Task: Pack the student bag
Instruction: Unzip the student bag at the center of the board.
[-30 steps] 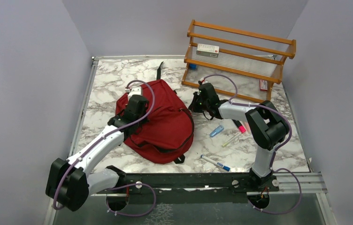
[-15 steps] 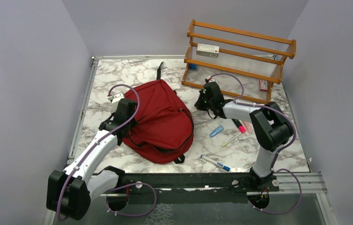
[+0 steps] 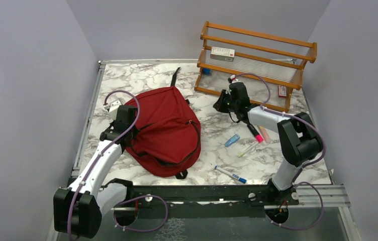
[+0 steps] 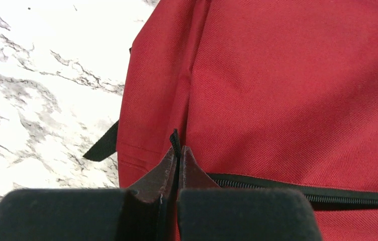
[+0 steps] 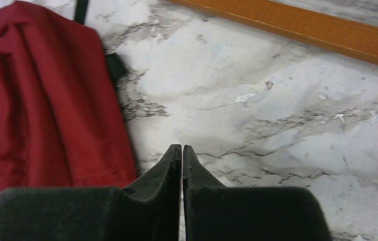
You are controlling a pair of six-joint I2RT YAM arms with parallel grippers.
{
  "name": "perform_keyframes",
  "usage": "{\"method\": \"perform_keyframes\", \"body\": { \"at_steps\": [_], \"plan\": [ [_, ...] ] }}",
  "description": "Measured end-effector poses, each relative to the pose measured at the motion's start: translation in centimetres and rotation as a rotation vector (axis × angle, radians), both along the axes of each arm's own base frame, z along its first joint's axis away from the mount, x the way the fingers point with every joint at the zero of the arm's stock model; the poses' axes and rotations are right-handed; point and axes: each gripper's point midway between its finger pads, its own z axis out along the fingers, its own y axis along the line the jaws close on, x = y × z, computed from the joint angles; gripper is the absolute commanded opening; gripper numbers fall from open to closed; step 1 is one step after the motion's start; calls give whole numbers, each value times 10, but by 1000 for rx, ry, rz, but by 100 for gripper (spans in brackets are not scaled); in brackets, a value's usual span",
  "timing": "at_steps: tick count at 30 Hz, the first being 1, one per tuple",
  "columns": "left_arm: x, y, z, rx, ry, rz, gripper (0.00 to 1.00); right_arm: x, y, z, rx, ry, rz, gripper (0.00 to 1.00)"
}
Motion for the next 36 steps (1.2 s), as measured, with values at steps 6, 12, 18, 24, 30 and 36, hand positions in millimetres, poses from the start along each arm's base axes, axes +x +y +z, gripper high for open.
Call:
{"method": "perform_keyframes", "body": {
  "at_steps": [6, 12, 18, 24, 30, 36],
  "plan": [
    [-1, 3, -8, -11, 22, 21, 7, -21, 24, 37, 85, -60, 126, 28],
    [0, 5, -6, -2, 17, 16, 35, -66, 69, 61, 147, -83, 256, 38],
    [3, 7, 3, 9, -18, 4, 53, -120, 111, 73, 236, -70, 306, 43],
    [15, 4, 20, 40, -69, -73, 62, -140, 127, 69, 256, -47, 250, 46],
    [35, -18, 41, 44, -152, -263, 69, -129, 93, 60, 168, -65, 89, 47],
    [51, -45, 45, 35, -170, -469, 74, -134, 84, 79, 166, -96, 97, 53]
  ]
}}
